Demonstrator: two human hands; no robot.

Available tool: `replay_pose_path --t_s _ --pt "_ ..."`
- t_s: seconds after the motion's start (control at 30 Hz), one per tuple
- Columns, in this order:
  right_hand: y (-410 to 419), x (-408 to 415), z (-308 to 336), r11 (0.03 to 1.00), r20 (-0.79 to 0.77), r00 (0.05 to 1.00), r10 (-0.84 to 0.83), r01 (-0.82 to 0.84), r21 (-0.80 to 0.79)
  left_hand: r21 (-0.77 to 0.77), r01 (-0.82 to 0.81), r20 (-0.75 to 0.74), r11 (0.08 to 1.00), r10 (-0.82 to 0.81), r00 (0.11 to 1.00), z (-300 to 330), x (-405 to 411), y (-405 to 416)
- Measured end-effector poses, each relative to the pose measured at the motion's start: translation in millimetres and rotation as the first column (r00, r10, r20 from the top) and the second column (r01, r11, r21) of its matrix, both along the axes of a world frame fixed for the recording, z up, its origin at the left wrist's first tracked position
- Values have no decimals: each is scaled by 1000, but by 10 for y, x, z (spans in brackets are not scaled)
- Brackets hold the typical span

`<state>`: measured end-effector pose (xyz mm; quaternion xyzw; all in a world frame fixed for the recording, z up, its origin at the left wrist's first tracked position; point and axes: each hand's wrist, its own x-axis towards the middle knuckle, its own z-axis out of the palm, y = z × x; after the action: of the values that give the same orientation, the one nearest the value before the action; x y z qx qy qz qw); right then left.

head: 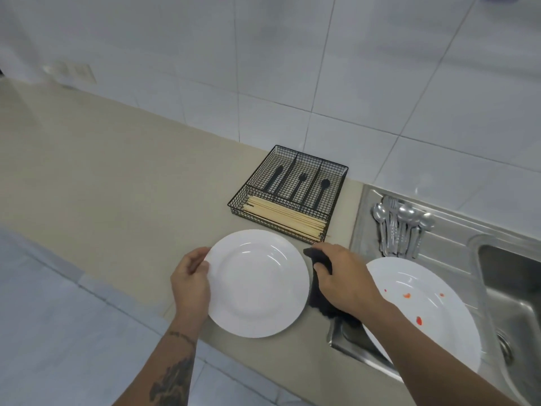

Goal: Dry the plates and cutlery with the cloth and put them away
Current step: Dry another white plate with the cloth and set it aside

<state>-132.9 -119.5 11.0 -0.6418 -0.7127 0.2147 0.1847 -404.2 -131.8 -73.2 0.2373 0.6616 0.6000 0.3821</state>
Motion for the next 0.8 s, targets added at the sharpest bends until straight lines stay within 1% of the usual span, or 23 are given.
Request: replay_pose_path --t_s 0.07,0.3,0.47,0.57,0.67,0.73,0.8 --pt "11 -16 -19 1000 27 1000 15 -16 12 -18 7 -22 1000 -8 1000 -23 6 10" --pt "-16 -76 -67 998 98 994 54 -58 40 -83 63 -179 995 -77 981 -28 -18 18" --pt "-32 -80 -74 998 83 995 58 -61 29 -100 70 -235 993 -92 968 46 -54 2" --pt "-29 -32 -10 999 9 999 31 -31 33 -71 94 -331 993 -113 937 152 -69 10" --pt "-31 135 116 998 -154 986 -58 63 23 6 183 -426 983 -163 890 373 62 60" --pt "-54 331 208 991 -250 960 -129 131 -10 59 272 -442 960 -219 870 527 288 103" --pt "-104 572 302 980 -295 936 -194 196 -22 73 381 -409 922 -321 854 634 627 128"
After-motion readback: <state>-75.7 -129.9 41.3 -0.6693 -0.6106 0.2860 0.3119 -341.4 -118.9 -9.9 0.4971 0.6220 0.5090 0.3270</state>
